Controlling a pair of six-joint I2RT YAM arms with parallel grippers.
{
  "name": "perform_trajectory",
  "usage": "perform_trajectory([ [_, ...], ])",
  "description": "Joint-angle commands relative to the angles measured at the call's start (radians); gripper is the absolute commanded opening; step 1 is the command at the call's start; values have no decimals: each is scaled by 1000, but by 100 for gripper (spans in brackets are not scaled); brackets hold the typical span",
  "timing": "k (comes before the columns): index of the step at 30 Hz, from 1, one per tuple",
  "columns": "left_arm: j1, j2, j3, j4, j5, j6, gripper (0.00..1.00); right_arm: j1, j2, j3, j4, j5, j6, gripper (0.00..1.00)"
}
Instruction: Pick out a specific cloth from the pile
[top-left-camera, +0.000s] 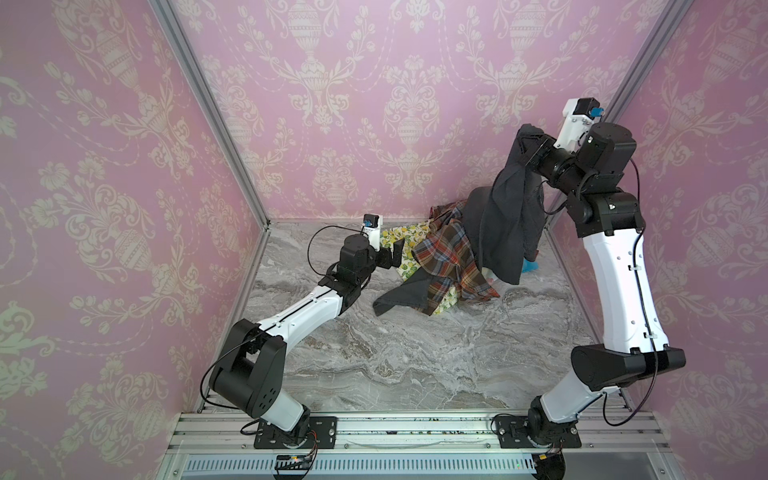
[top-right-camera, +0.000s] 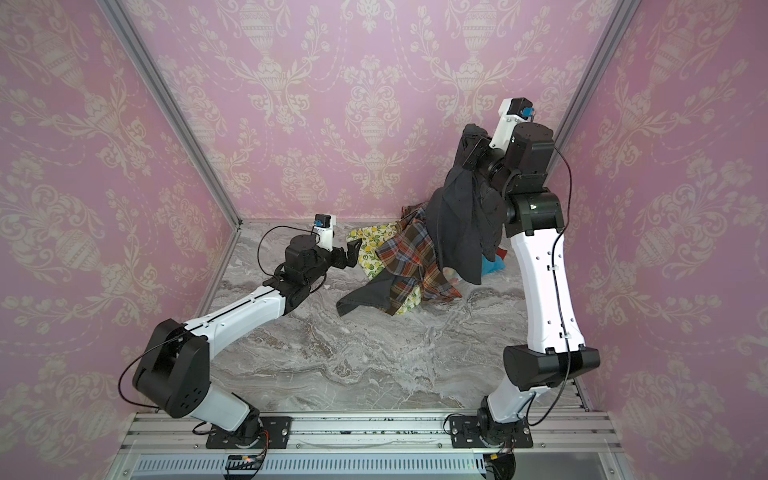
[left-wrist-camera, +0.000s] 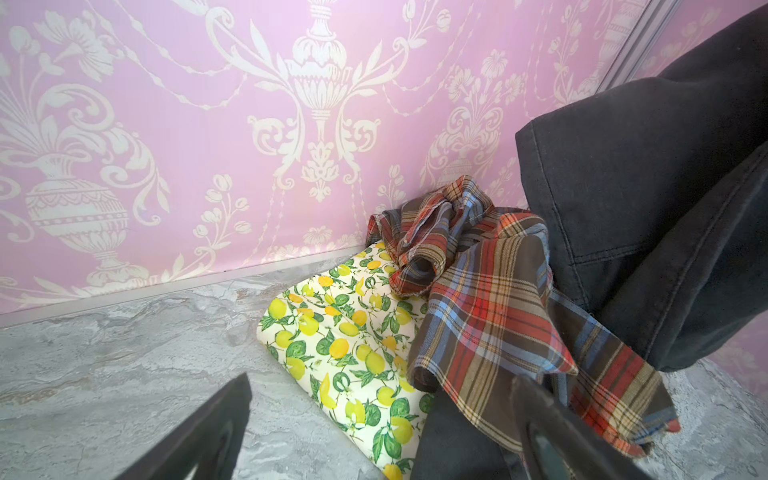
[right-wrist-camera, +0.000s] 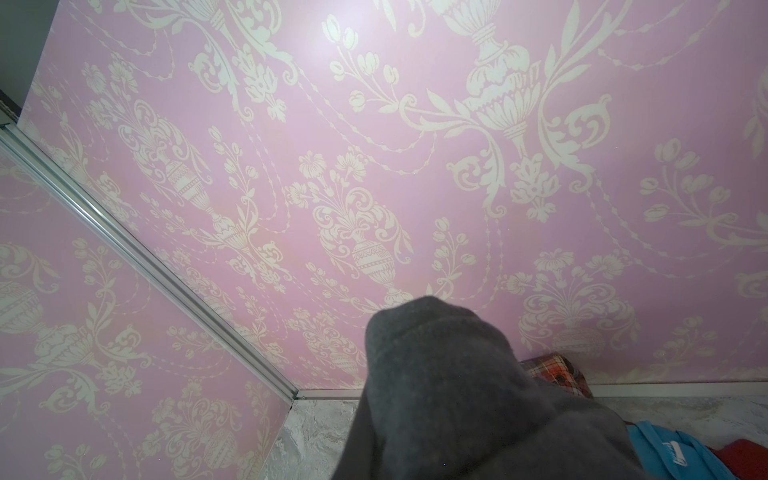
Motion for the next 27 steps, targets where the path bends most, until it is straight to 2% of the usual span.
perform_trajectory([
  [1,-10,-10,43,-28,63,11,99,7,-2,51,59,-32,-8,0],
  [7,-144,116,201,46,154,31,99,34,-13,26,37,-50,5,0],
  [12,-251,299,397,131,180,-5,99,51,-34,-23,40,-57,19,0],
  [16,-290,465,571,219,176,-38,99,55,-68,-74,73,-78,59,0],
  [23,-313,800,972,382,179,-146,99,57,-95,-138,107,-104,131,0],
  [27,-334,986,1263,361,187,-196,99,59,-88,-163,106,-105,143,0],
])
